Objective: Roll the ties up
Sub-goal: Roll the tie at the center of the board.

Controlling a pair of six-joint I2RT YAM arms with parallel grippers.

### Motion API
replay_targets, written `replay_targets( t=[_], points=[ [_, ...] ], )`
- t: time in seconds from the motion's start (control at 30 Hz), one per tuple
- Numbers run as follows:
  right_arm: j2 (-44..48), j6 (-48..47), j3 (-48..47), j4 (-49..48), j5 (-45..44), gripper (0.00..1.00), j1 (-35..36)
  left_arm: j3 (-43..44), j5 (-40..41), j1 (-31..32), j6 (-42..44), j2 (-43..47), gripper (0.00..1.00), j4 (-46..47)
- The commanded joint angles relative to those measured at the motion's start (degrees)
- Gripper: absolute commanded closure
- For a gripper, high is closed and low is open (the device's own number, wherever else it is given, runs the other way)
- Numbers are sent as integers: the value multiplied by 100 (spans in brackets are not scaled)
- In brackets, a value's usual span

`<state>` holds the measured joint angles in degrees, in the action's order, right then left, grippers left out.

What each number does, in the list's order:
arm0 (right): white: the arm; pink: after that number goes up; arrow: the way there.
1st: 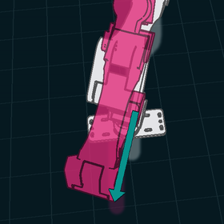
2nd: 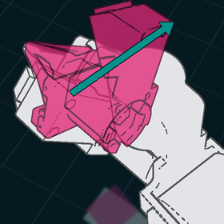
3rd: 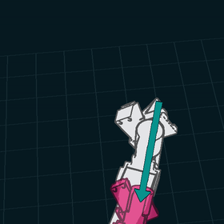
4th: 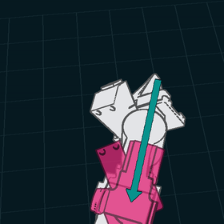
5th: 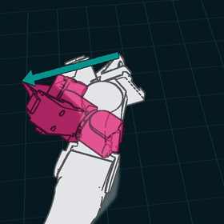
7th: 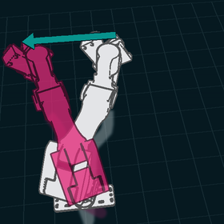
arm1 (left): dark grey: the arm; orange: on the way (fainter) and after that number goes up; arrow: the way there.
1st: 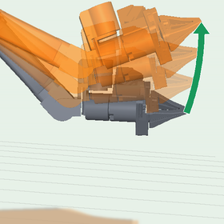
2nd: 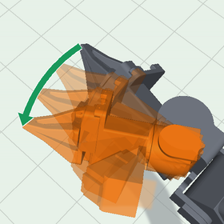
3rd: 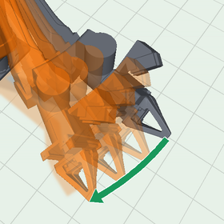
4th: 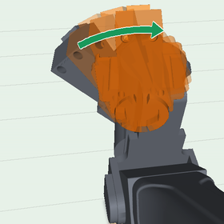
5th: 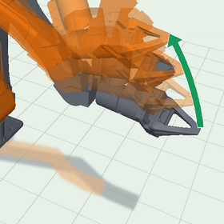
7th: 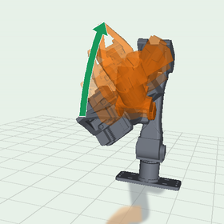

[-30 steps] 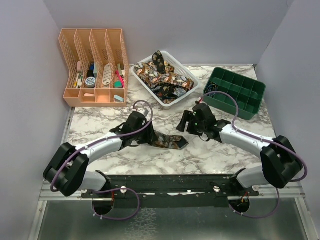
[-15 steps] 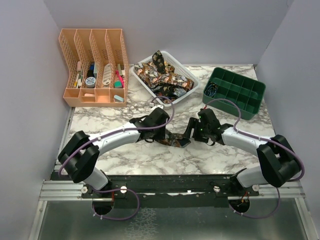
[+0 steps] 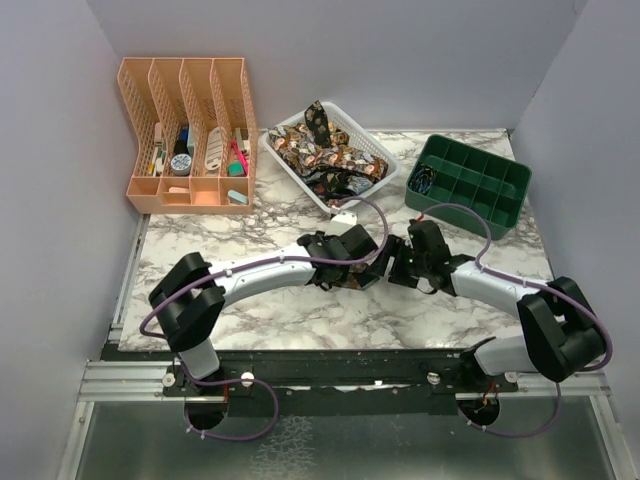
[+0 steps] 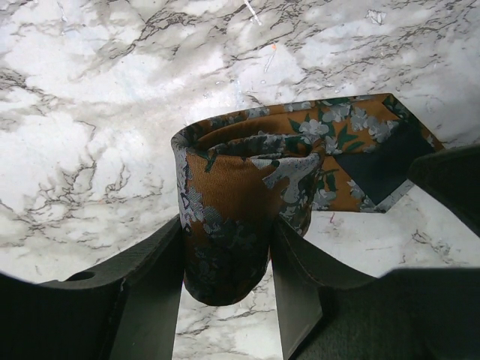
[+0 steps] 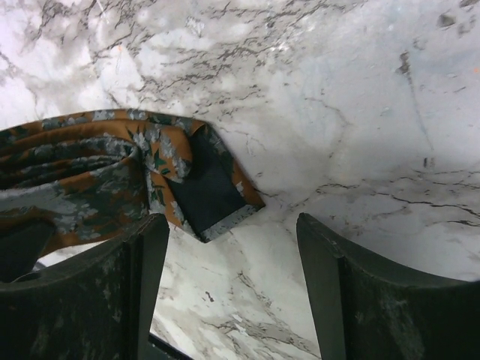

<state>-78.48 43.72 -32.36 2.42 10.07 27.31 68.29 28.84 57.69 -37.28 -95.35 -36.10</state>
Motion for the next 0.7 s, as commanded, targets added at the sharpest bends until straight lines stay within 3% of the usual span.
replay_targets(
  t=[0.0,0.23,0.43,0.67],
  points=[
    [30,218,334,79,375,25,-32,520,762,222,-155,-427,52,-536],
    [948,1248,1040,328,-850,25,-107,1272,1155,450,-405,-1090,52,-985],
    [1556,1355,1278,610,-1417,24,-311,2051,1457,722,-466,-1749,52,-1510],
    [1651,1279,1310,790,-1112,21,-963,3084,1839,929,-670,-2565,51,-2336]
  ],
)
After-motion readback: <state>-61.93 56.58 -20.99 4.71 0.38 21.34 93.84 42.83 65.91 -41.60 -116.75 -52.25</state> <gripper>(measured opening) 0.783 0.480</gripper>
